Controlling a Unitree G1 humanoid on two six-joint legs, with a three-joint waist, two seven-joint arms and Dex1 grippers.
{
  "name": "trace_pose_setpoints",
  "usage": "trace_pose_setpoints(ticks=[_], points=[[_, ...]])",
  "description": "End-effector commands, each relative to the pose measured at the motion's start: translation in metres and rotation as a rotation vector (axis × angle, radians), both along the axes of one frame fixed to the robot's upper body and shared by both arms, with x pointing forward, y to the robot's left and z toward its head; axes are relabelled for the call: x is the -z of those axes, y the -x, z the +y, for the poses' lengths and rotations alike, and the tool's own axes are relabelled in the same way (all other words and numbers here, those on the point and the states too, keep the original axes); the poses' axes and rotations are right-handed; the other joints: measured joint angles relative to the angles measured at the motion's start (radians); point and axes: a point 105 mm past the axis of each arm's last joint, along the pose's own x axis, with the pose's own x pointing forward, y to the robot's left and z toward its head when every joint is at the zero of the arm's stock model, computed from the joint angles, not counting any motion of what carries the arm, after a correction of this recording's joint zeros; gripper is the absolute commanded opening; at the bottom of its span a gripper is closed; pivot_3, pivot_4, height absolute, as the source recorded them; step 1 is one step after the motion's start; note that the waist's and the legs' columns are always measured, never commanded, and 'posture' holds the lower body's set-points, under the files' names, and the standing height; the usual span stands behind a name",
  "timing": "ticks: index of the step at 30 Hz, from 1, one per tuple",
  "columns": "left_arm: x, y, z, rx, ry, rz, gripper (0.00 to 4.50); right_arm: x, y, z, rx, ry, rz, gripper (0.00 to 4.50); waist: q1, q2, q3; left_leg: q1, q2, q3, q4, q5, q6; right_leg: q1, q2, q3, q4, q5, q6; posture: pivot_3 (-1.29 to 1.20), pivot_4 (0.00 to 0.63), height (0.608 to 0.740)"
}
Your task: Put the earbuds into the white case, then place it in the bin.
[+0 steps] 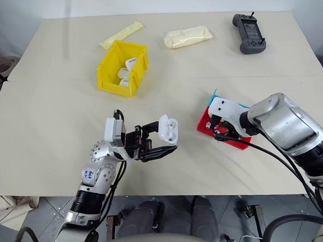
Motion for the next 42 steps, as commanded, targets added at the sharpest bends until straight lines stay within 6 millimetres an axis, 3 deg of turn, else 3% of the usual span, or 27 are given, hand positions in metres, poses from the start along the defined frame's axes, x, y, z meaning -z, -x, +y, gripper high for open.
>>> trace_pose_setpoints(ticks=[1, 6, 9, 13, 14, 24, 31, 35, 39, 42], points=[[-0.009, 0.004, 0.000, -0.001, 0.024, -0.043, 2.72, -0.005, -0.001, 0.003, -0.014, 0.004, -0.025, 2.33, 0.000, 0.000, 0.000, 0.000, 0.000, 0.000, 0.000, 0.000, 0.000, 0.000, 0.000, 0.000, 0.000, 0.000, 0.000, 0.00, 0.150, 0.740], [-0.009, 0.004, 0.000, -0.003, 0.024, -0.046, 2.72, 0.000, -0.001, 0.002, -0.002, 0.003, -0.013, 2.33, 0.000, 0.000, 0.000, 0.000, 0.000, 0.000, 0.000, 0.000, 0.000, 0.000, 0.000, 0.000, 0.000, 0.000, 0.000, 0.00, 0.150, 0.740], [-0.009, 0.004, 0.000, -0.005, 0.023, -0.047, 2.72, 0.002, -0.001, 0.002, 0.002, 0.003, -0.012, 1.81, 0.000, 0.000, 0.000, 0.000, 0.000, 0.000, 0.000, 0.000, 0.000, 0.000, 0.000, 0.000, 0.000, 0.000, 0.000, 0.00, 0.150, 0.740], [-0.009, 0.004, 0.000, -0.005, 0.020, -0.047, 2.72, 0.003, -0.002, 0.003, 0.004, 0.001, -0.011, 0.57, 0.000, 0.000, 0.000, 0.001, 0.000, 0.000, 0.000, 0.000, 0.000, 0.001, 0.000, 0.000, 0.000, 0.000, 0.000, 0.00, 0.150, 0.740], [-0.009, 0.004, 0.001, -0.005, 0.019, -0.047, 2.72, 0.004, -0.002, 0.003, 0.004, 0.001, -0.011, 0.51, 0.000, 0.000, 0.000, 0.001, 0.000, 0.000, 0.000, 0.000, 0.000, 0.001, 0.000, 0.000, 0.000, 0.000, 0.000, 0.00, 0.150, 0.740], [-0.008, 0.003, 0.002, -0.005, 0.011, -0.050, 2.72, 0.000, 0.001, -0.003, 0.014, 0.004, -0.020, 0.51, 0.000, 0.000, 0.000, 0.001, 0.000, 0.000, 0.000, 0.000, 0.000, 0.001, 0.000, 0.000, 0.000, 0.000, 0.000, 0.00, 0.150, 0.740], [-0.006, 0.001, 0.007, 0.016, -0.010, -0.041, 2.72, -0.021, 0.008, -0.014, 0.052, -0.056, -0.056, 0.51, 0.003, 0.000, 0.000, 0.000, 0.000, 0.000, 0.000, 0.000, 0.001, 0.001, 0.000, 0.000, -0.001, 0.000, 0.000, 0.00, 0.150, 0.740], [-0.010, -0.004, 0.006, 0.032, -0.018, -0.043, 2.72, -0.042, 0.012, -0.017, 0.056, -0.202, -0.109, 0.51, 0.005, 0.000, 0.000, 0.000, 0.000, 0.000, -0.001, 0.000, 0.001, 0.000, 0.000, 0.000, -0.002, 0.000, 0.000, 0.00, 0.150, 0.740], [-0.012, -0.007, 0.008, 0.044, -0.017, -0.036, 2.72, -0.049, 0.014, -0.022, 0.047, -0.285, -0.171, 0.51, 0.004, 0.000, 0.000, 0.000, 0.000, 0.000, -0.001, -0.001, 0.001, 0.001, 0.000, 0.000, -0.002, 0.001, 0.001, 0.00, 0.150, 0.740], [-0.016, -0.009, 0.006, 0.081, -0.001, 0.003, 2.72, -0.070, 0.021, -0.005, -0.091, -0.600, -0.310, 0.51, 0.002, -0.002, 0.001, 0.000, 0.001, 0.000, -0.001, -0.001, 0.001, 0.001, 0.001, 0.000, -0.003, 0.001, 0.001, 0.00, 0.150, 0.740]])
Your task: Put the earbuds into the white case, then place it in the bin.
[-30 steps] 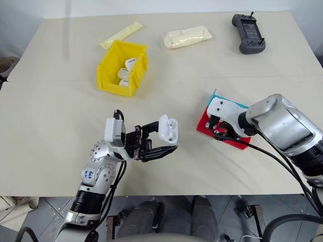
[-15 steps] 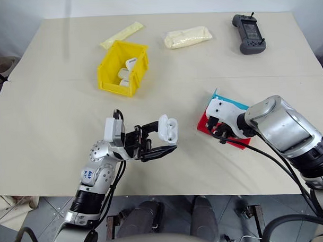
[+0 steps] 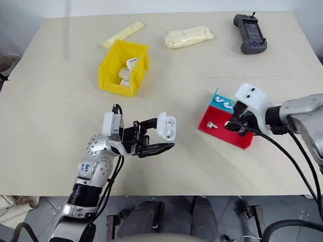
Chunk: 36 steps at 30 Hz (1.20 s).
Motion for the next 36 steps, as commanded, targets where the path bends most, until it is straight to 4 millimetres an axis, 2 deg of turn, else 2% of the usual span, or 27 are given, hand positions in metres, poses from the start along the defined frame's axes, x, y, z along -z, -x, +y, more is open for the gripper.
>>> trace_pose_setpoints(ticks=[1, 3, 6, 9, 14, 20, 36], points=[[-0.011, 0.000, 0.001, 0.048, 0.049, 0.021, 2.72, -0.034, 0.009, 0.019, -0.146, -0.287, -0.223, 0.51, -0.001, -0.001, 0.001, 0.000, 0.001, 0.000, 0.000, 0.000, 0.000, 0.000, 0.000, 0.000, -0.001, 0.000, 0.000, 0.00, 0.150, 0.740], [-0.010, 0.000, -0.001, 0.075, 0.027, 0.048, 2.72, -0.048, 0.009, 0.024, -0.132, -0.485, -0.331, 0.51, -0.003, -0.001, 0.001, 0.001, 0.000, 0.001, 0.000, 0.000, 0.000, 0.000, 0.000, 0.001, 0.001, 0.000, 0.001, 0.00, 0.150, 0.740], [-0.011, -0.004, -0.003, 0.094, 0.016, 0.056, 2.72, -0.062, 0.023, 0.041, -0.202, -0.692, -0.442, 0.51, -0.003, -0.001, 0.001, 0.001, 0.001, 0.001, 0.001, 0.000, 0.000, 0.000, 0.000, 0.001, 0.001, 0.000, 0.001, 0.00, 0.150, 0.740], [-0.013, -0.006, -0.003, 0.100, 0.004, 0.055, 2.72, -0.070, 0.034, 0.058, -0.254, -0.825, -0.485, 0.51, -0.005, -0.001, 0.001, 0.001, 0.000, 0.000, 0.001, 0.000, 0.000, 0.000, 0.000, 0.001, 0.001, 0.000, 0.001, 0.00, 0.150, 0.740], [-0.016, -0.010, -0.005, 0.092, -0.001, 0.062, 2.72, -0.071, 0.043, 0.091, -0.320, -0.957, -0.497, 0.51, -0.016, 0.000, 0.001, 0.001, 0.000, -0.001, 0.000, 0.000, 0.000, 0.000, 0.000, 0.001, 0.002, 0.001, 0.000, 0.00, 0.150, 0.740], [-0.018, -0.011, -0.006, 0.083, -0.006, 0.061, 2.72, -0.065, 0.044, 0.107, -0.343, -1.004, -0.480, 0.51, -0.026, 0.000, 0.001, 0.001, 0.000, -0.001, -0.001, 0.000, 0.000, 0.000, 0.000, 0.001, 0.004, 0.001, 0.000, 0.00, 0.150, 0.740], [-0.022, -0.011, -0.004, 0.064, -0.006, 0.053, 2.72, -0.037, 0.039, 0.109, -0.293, -1.026, -0.432, 0.51, -0.026, 0.000, 0.001, 0.001, 0.000, -0.001, -0.001, 0.000, 0.000, 0.000, 0.000, 0.001, 0.003, 0.001, 0.000, 0.00, 0.150, 0.740]])
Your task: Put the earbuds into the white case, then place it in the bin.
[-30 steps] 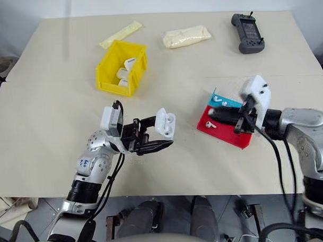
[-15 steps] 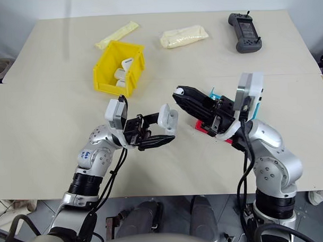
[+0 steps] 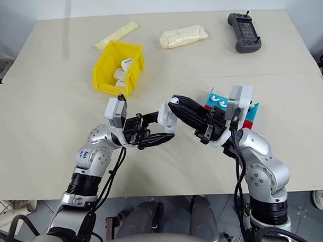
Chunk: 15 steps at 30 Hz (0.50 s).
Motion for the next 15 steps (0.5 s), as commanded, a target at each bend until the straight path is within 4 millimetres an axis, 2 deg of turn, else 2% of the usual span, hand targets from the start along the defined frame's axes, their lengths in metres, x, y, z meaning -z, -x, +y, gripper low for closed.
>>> trace_pose_setpoints(ticks=[1, 10, 15], points=[[-0.013, 0.004, -0.001, 0.010, 0.020, -0.057, 2.72, 0.000, 0.002, 0.001, 0.001, -0.007, -0.025, 0.51, 0.000, 0.000, 0.000, 0.000, 0.000, 0.000, 0.000, 0.000, 0.000, 0.000, 0.000, 0.000, 0.000, 0.000, 0.000, 0.00, 0.150, 0.740], [-0.013, 0.007, 0.000, 0.008, 0.019, -0.053, 2.72, 0.010, 0.000, 0.003, 0.006, 0.041, -0.029, 0.51, 0.000, 0.000, 0.000, 0.000, 0.000, 0.000, 0.000, 0.000, 0.000, 0.000, 0.000, 0.000, 0.000, 0.000, 0.000, 0.00, 0.150, 0.740], [-0.014, 0.005, 0.000, 0.001, 0.024, -0.056, 2.72, 0.013, 0.003, 0.005, -0.012, 0.119, -0.098, 0.51, 0.000, 0.000, 0.000, 0.000, 0.000, 0.000, 0.000, 0.000, 0.000, 0.000, 0.000, 0.000, 0.000, 0.000, 0.000, 0.00, 0.150, 0.740]])
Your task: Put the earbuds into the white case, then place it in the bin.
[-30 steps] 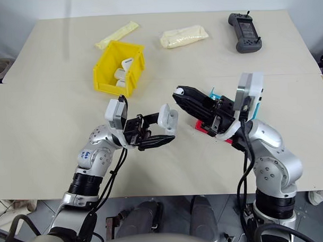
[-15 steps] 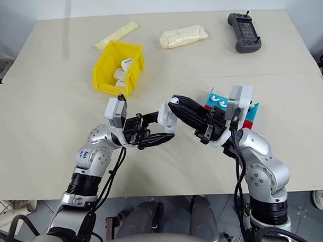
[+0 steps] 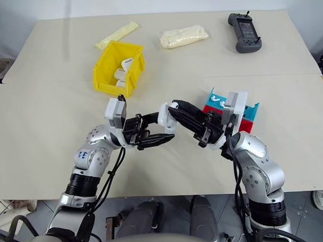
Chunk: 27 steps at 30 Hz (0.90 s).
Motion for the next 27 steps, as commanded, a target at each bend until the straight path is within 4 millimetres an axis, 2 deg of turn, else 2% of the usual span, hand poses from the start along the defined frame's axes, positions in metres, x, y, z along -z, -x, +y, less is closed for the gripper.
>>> trace_pose_setpoints(ticks=[1, 9, 21, 25, 27], points=[[-0.016, 0.004, 0.000, 0.005, 0.043, -0.067, 2.72, 0.006, 0.005, 0.005, -0.035, 0.075, -0.042, 0.51, 0.000, 0.000, 0.000, 0.000, 0.000, 0.000, 0.000, 0.000, 0.000, 0.000, 0.000, 0.000, 0.000, 0.000, 0.000, 0.00, 0.150, 0.740], [-0.017, 0.003, -0.002, -0.001, 0.052, -0.077, 2.72, 0.002, 0.011, 0.005, -0.089, 0.122, -0.077, 0.51, 0.000, 0.000, 0.000, 0.000, 0.000, 0.000, 0.000, 0.000, 0.000, 0.000, 0.000, 0.000, -0.001, 0.000, 0.000, 0.00, 0.150, 0.740], [-0.017, 0.001, -0.003, -0.003, 0.056, -0.087, 2.72, -0.011, 0.006, -0.002, -0.071, 0.127, -0.092, 4.45, 0.002, 0.000, 0.000, 0.000, 0.000, 0.000, 0.000, 0.000, 0.000, 0.000, 0.000, 0.000, -0.002, 0.000, 0.000, 0.00, 0.150, 0.740], [-0.015, 0.000, -0.001, -0.012, 0.048, -0.088, 2.72, -0.015, 0.003, -0.026, 0.019, 0.170, -0.113, 4.45, 0.003, 0.000, 0.000, 0.000, 0.000, 0.000, 0.000, 0.000, 0.000, 0.000, 0.000, 0.000, -0.002, 0.000, 0.000, 0.00, 0.150, 0.740], [-0.011, -0.002, 0.001, -0.026, 0.027, -0.093, 2.72, -0.013, 0.002, -0.048, 0.094, 0.199, -0.107, 4.45, 0.004, 0.000, 0.000, 0.000, 0.000, 0.000, 0.000, 0.000, 0.000, 0.000, 0.000, 0.000, -0.002, 0.000, 0.000, 0.00, 0.150, 0.740]])
